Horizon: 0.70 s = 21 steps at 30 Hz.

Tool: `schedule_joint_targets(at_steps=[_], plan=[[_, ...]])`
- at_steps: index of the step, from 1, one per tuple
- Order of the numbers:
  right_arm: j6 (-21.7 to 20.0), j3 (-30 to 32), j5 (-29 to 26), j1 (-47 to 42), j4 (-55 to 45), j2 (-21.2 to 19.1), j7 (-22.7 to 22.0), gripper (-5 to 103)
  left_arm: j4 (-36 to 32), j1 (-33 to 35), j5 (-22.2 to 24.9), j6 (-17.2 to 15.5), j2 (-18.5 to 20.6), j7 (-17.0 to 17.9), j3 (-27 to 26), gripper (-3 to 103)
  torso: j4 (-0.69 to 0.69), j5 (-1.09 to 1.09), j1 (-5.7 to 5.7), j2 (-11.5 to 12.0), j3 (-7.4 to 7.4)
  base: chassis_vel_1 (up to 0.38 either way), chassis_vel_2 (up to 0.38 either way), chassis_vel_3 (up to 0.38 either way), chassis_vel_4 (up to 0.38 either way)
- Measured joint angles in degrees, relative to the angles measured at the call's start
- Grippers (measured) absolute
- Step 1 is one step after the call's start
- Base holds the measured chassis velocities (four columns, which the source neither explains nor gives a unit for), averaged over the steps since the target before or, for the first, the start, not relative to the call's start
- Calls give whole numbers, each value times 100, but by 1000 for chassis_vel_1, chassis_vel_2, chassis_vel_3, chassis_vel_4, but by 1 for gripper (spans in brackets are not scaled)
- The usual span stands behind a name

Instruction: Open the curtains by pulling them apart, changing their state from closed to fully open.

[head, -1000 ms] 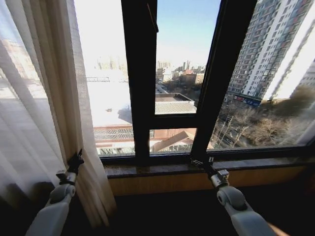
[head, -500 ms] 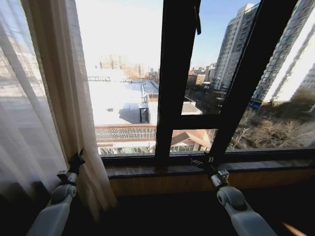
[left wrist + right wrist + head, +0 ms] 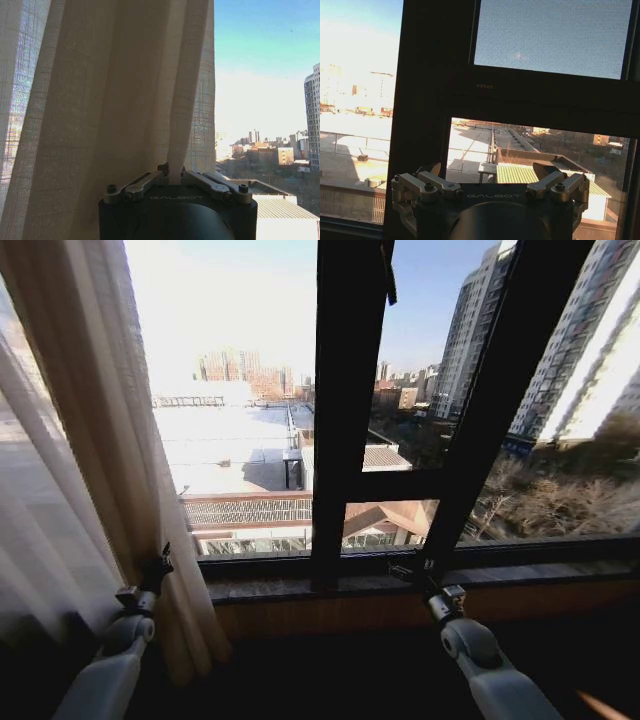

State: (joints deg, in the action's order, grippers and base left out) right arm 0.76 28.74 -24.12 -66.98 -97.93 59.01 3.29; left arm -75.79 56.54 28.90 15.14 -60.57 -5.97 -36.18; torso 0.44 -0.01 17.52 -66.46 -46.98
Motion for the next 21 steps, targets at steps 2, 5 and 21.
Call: schedule_joint_targets(at_steps=[2, 5, 21], plan=[[0, 0, 0, 0, 0, 0, 0, 100, 0, -8, -5, -3, -1, 0, 11, 0, 1, 0, 0, 0, 0, 0, 0, 0, 0], [0, 0, 0, 0, 0, 0, -1, 100, 32, -46, -13, -6, -1, -1, 32, 0, 2, 4, 0, 0, 0, 0, 0, 0, 0], [0, 0, 0, 0, -1, 0, 0, 100, 263, -156, 20, 10, 120, -31, 73, 0, 0, 2, 0, 0, 0, 86, 74, -77, -75]])
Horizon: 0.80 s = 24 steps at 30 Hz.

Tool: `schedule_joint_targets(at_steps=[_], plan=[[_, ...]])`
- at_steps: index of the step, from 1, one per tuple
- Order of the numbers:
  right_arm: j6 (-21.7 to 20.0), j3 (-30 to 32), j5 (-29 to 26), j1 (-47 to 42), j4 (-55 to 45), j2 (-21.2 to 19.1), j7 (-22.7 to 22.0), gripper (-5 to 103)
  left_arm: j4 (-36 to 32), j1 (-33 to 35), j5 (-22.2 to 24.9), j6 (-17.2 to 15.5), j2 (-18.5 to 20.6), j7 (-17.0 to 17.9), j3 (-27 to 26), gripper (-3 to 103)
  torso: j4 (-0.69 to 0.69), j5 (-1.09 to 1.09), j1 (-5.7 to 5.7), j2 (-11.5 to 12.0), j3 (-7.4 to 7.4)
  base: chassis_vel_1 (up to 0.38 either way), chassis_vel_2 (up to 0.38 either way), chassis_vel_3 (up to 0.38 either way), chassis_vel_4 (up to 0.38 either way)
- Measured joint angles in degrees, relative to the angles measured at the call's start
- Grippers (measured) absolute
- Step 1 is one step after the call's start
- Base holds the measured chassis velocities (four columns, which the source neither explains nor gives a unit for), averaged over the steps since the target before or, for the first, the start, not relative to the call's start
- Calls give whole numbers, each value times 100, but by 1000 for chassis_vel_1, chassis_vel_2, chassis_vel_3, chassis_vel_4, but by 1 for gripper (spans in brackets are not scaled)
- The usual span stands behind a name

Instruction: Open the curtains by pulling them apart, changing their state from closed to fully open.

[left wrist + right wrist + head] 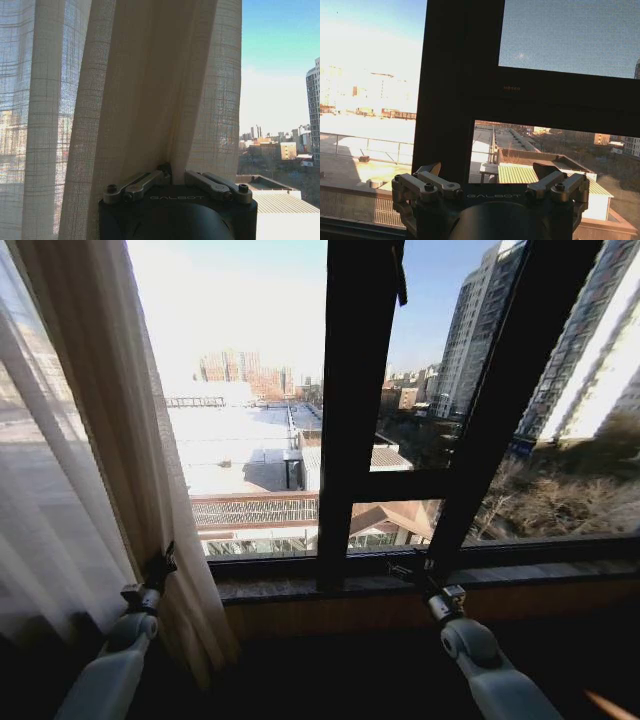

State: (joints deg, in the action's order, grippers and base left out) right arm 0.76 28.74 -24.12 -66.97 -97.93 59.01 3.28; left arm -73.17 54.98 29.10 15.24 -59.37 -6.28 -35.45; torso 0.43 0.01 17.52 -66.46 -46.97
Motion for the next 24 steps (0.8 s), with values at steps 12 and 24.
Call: schedule_joint_targets(at_steps=[12, 24], plan=[[0, -1, 0, 0, -2, 0, 1, 100, 44, 38, 14, 41, 28, 0, -44, 0, 1, -1, 0, 0, 0, 92, 90, -86, -83], [0, 1, 0, 0, -1, 0, 0, 100, 45, 41, 21, 47, 37, -3, -70, 0, 0, -3, 0, 0, 0, 24, 10, -14, -12]])
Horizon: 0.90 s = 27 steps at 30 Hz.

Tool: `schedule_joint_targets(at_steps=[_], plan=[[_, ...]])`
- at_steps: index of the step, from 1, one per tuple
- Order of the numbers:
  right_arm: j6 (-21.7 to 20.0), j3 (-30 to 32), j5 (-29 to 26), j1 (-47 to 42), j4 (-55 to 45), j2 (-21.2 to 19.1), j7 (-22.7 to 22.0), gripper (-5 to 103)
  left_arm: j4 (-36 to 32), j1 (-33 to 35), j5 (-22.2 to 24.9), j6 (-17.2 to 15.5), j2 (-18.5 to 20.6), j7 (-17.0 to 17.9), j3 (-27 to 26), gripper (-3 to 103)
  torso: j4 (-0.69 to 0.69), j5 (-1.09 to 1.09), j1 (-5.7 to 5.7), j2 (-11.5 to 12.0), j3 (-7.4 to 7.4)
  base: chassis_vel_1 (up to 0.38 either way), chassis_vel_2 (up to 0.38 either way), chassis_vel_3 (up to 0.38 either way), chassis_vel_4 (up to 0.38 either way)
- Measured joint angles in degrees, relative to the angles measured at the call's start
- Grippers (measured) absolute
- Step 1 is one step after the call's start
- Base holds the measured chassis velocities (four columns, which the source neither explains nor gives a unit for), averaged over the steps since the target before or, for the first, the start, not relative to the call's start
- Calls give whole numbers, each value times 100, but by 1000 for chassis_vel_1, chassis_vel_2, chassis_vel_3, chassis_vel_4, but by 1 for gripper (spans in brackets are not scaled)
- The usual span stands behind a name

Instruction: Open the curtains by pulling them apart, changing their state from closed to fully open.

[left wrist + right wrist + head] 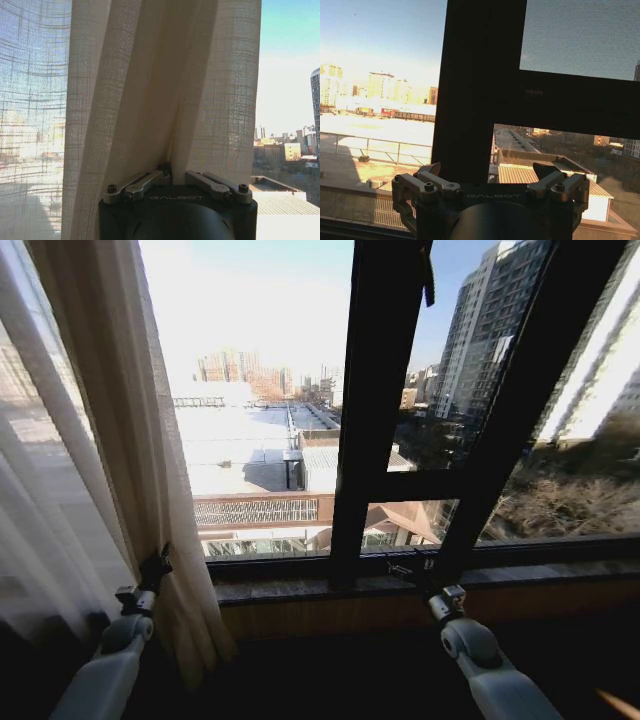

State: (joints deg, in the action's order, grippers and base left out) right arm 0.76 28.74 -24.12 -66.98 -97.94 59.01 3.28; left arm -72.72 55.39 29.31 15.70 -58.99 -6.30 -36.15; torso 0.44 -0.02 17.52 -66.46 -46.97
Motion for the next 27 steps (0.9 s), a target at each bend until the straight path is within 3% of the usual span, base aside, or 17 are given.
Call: schedule_joint_targets(at_steps=[13, 18, 22, 27], plan=[[0, 0, 0, 0, 0, 0, 0, 100, -38, 28, 4, 3, -2, 5, -33, 0, 2, 3, 0, 0, 0, 188, 172, -192, -196], [0, -2, 0, 0, 0, 0, 0, 100, -42, 31, 11, 21, 10, 8, -45, 0, -3, 1, 1, 0, 1, 209, 213, -237, -208], [0, -2, 0, 0, 0, 1, 1, 100, -47, 50, 13, 18, 9, 18, -50, 0, -4, -4, 1, 0, 0, 92, 80, -56, -82], [0, -1, 0, 0, 2, 0, 0, 100, -50, 84, 11, 21, -5, 20, -53, 0, 3, 7, 1, 2, -1, 0, 0, 0, 0]])
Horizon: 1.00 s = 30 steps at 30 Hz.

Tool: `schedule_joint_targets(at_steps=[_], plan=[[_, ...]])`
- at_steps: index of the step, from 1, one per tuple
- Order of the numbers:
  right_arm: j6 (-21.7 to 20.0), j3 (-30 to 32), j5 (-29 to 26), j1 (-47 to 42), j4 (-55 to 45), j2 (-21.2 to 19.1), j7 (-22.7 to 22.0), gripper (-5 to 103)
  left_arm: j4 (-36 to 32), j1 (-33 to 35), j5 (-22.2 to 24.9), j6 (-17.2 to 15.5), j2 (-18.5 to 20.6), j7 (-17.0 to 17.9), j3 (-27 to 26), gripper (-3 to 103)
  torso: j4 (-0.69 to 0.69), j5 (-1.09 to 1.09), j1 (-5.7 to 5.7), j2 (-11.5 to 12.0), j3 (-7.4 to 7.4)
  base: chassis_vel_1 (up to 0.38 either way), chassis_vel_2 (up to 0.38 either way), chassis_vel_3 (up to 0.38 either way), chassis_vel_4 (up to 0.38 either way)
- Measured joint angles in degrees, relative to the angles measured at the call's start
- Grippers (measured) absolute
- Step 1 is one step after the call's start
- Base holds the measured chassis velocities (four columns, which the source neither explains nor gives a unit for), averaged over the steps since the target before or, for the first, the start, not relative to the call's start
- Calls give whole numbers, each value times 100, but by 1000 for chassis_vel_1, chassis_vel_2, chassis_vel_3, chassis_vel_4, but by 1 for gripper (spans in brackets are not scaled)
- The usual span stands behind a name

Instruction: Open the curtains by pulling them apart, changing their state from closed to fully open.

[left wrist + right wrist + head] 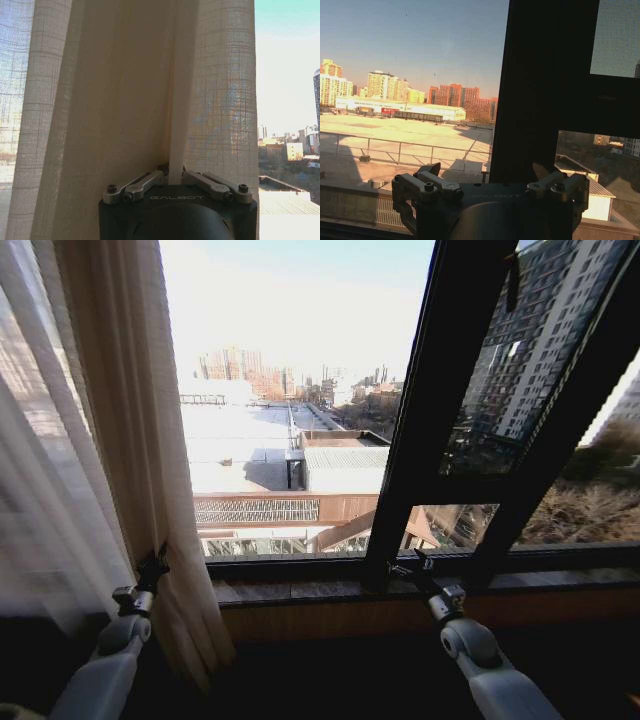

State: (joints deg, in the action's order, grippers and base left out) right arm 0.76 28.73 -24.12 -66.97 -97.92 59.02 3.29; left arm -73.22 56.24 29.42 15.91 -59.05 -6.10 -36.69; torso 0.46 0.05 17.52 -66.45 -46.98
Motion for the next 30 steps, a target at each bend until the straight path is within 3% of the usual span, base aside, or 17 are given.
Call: schedule_joint_targets(at_steps=[10, 30], plan=[[0, 1, 0, 0, 0, 0, 0, 100, -23, 33, 51, 29, 41, 11, -31, 0, -4, -9, 0, -1, 1, -9, -12, 11, 13], [0, 0, 0, 0, -3, 0, 0, 100, 28, 42, 120, 49, 122, 70, -70, 0, -2, -6, 0, -2, 1, 66, 72, -71, -64]])
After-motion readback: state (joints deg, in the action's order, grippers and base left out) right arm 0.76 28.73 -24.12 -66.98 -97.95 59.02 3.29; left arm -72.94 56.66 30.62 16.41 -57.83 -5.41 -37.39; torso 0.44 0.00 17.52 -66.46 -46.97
